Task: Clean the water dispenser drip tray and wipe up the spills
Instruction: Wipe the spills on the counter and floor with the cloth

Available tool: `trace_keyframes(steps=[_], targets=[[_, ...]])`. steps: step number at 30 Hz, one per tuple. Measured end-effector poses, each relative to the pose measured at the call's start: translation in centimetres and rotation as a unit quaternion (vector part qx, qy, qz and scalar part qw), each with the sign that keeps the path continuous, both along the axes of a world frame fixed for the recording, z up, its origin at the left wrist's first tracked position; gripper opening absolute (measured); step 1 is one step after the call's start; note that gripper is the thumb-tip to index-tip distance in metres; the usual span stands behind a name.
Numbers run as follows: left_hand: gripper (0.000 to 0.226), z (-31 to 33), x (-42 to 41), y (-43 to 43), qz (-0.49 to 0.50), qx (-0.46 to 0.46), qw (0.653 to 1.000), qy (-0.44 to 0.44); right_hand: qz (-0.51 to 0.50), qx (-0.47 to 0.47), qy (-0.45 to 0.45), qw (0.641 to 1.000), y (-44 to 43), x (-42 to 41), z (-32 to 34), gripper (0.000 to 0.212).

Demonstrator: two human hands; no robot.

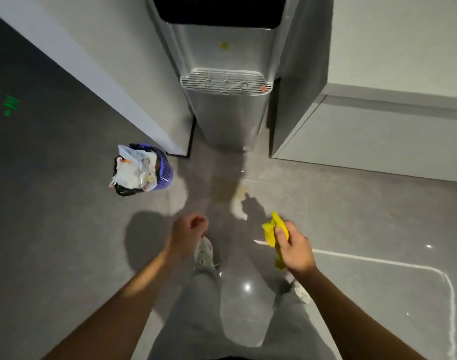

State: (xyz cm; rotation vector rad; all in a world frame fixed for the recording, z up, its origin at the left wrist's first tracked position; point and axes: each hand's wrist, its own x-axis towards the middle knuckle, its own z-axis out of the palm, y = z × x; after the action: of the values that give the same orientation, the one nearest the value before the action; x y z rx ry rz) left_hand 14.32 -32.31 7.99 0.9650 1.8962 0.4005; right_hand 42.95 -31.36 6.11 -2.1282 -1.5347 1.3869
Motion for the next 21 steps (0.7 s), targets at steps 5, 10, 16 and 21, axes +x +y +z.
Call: trace_keyframes(steps=[5, 10, 16, 21], targets=[[0.017, -5.6, -6.6, 4.2, -0.067, -0.029, 0.997, -0.014, -0.019, -0.069, 0.043, 0.997, 2.1, -7.4, -4.0, 0.023], [0.015, -16.0, -10.8, 7.1, -0.132, -0.024, 0.991, 0.009, 0.045, -0.054, 0.022, 0.997, 4.5, -11.6, -12.7, 0.038], [0.010, -33.2, -12.4, 7.6, -0.168, -0.010, 0.984, 0.054, 0.178, 0.057, -0.050, 0.981, 4.7, -12.8, -29.7, 0.020], [0.014, -49.3, -13.6, 6.9, -0.150, 0.007, 0.985, 0.089, 0.280, 0.150, -0.111, 0.942, 3.5, -11.8, -46.1, 0.023]])
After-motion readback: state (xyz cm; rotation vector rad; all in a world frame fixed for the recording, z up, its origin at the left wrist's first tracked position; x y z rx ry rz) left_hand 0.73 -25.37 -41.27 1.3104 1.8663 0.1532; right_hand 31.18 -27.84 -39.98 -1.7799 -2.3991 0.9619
